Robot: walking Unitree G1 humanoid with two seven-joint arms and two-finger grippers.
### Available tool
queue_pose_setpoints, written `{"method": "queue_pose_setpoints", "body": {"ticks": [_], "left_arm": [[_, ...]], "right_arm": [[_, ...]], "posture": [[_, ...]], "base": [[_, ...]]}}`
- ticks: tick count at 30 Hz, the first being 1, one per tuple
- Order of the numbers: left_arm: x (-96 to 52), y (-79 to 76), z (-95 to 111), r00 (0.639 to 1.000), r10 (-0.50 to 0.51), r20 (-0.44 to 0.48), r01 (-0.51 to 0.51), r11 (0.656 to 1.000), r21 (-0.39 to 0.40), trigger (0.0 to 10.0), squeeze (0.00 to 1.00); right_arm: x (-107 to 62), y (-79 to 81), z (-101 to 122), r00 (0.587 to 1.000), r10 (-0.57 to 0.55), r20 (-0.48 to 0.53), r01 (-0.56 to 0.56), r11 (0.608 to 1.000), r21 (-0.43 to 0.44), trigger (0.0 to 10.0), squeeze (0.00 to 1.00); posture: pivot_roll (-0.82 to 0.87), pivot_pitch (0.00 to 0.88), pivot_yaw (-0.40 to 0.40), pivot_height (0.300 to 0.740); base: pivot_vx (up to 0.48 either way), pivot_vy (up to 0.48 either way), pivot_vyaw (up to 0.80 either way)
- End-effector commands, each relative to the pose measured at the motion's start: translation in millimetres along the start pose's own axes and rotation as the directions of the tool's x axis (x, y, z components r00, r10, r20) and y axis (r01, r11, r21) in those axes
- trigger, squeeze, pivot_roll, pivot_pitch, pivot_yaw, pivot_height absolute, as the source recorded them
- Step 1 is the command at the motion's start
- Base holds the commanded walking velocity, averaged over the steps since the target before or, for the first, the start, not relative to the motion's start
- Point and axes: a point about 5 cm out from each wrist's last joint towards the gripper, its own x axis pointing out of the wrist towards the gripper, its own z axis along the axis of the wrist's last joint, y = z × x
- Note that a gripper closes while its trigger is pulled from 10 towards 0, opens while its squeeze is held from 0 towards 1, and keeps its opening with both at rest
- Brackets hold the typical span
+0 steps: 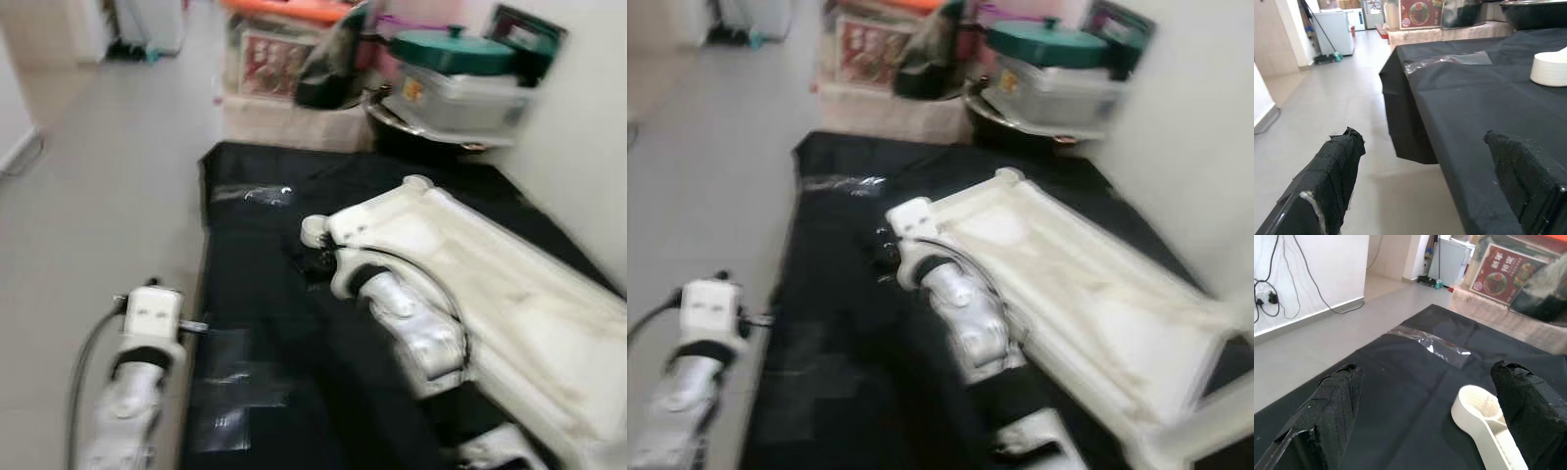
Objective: Building children table
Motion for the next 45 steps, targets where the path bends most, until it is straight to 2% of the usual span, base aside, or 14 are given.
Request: {"method": "queue_pose_setpoints", "body": {"ticks": [1,3,4,5,6,10,11,13,17,22,31,34,35,45], "left_arm": [[1.1,-7.9,0,1.000,-0.023,-0.001,0.023,1.000,-0.009,10.0,0.00],[1.3,-9.8,0,1.000,-0.026,-0.004,0.026,1.000,-0.010,10.0,0.00],[1.5,-11.4,0,1.000,-0.028,-0.005,0.028,1.000,-0.012,10.0,0.00],[1.5,-11.4,0,1.000,-0.028,-0.005,0.028,1.000,-0.012,10.0,0.00],[1.3,-12.0,0,1.000,-0.030,-0.006,0.030,0.999,-0.014,10.0,0.00],[1.1,-13.1,-1,0.999,-0.031,-0.009,0.031,0.999,-0.017,10.0,0.00],[1.1,-13.1,-1,0.999,-0.031,-0.009,0.031,0.999,-0.017,10.0,0.00],[1.2,-14.0,-2,0.999,-0.034,-0.011,0.034,0.999,-0.018,10.0,0.00],[1.3,-14.0,-2,0.999,-0.034,-0.011,0.034,0.999,-0.018,10.0,0.00],[2.7,-14.1,-2,0.999,-0.030,-0.012,0.030,0.999,-0.018,10.0,0.00],[3.4,-14.5,-3,0.999,-0.029,-0.014,0.029,0.999,-0.019,10.0,0.00],[3.3,-15.9,-4,0.999,-0.034,-0.018,0.034,0.999,-0.023,10.0,0.00],[3.2,-16.6,-4,0.999,-0.036,-0.019,0.036,0.999,-0.024,10.0,0.00],[1.7,-18.3,-7,0.999,-0.045,-0.027,0.044,0.999,-0.026,10.0,0.00]], "right_arm": [[-1.6,-8.1,-7,0.999,-0.016,-0.042,0.017,1.000,0.007,10.0,0.00],[-0.7,-17.2,-18,0.993,-0.014,-0.113,0.009,0.999,-0.038,10.0,0.00],[-0.9,-29.5,-29,0.982,-0.031,-0.185,0.013,0.995,-0.099,10.0,0.00],[-0.9,-29.5,-29,0.982,-0.031,-0.185,0.013,0.995,-0.099,10.0,0.00],[-1.1,-46.7,-36,0.969,-0.087,-0.231,0.057,0.989,-0.136,10.0,0.00],[-5.0,-71.8,-51,0.929,-0.142,-0.342,0.090,0.982,-0.164,10.0,0.00],[-5.0,-71.8,-51,0.929,-0.142,-0.342,0.090,0.982,-0.164,10.0,0.00],[-11.7,-94.8,-60,0.891,-0.200,-0.407,0.134,0.974,-0.185,10.0,0.00],[-13.2,-97.7,-62,0.885,-0.197,-0.422,0.131,0.975,-0.182,10.0,0.00],[-13.0,-83.3,-75,0.878,-0.007,-0.479,-0.013,0.999,-0.037,10.0,0.00],[-8.7,-80.6,-76,0.882,0.026,-0.470,-0.038,0.999,-0.015,10.0,0.00],[-11.8,-81.6,-83,0.864,0.024,-0.502,-0.037,0.999,-0.016,10.0,0.00],[-14.0,-82.4,-86,0.856,0.028,-0.516,-0.037,0.999,-0.008,9.6,0.00],[-21.3,-76.4,-94,0.838,0.118,-0.533,-0.109,0.993,0.047,10.0,0.00]], "posture": [[0.13,0.000,-0.153,0.740],[0.13,0.000,-0.159,0.740],[0.13,0.000,-0.161,0.740],[0.13,0.000,-0.161,0.740],[0.13,0.000,-0.163,0.740],[0.13,0.000,-0.166,0.740],[0.13,0.000,-0.166,0.740],[0.14,0.000,-0.171,0.740],[0.14,0.000,-0.171,0.740],[0.15,0.000,-0.179,0.740],[0.15,0.000,-0.181,0.740],[0.15,0.000,-0.185,0.740],[0.15,0.000,-0.185,0.740],[0.14,0.000,-0.179,0.740]], "base": [[0.000,0.000,0.00],[0.000,0.000,0.00],[0.000,0.000,0.00],[0.000,0.000,0.00],[0.000,0.000,0.00],[0.000,0.000,0.00],[0.000,0.000,0.00],[0.000,0.000,0.00],[0.000,0.000,0.00],[0.000,0.000,0.00],[0.000,0.000,0.00],[0.000,0.000,0.00],[0.000,0.000,0.00],[0.000,0.000,0.00]]}}
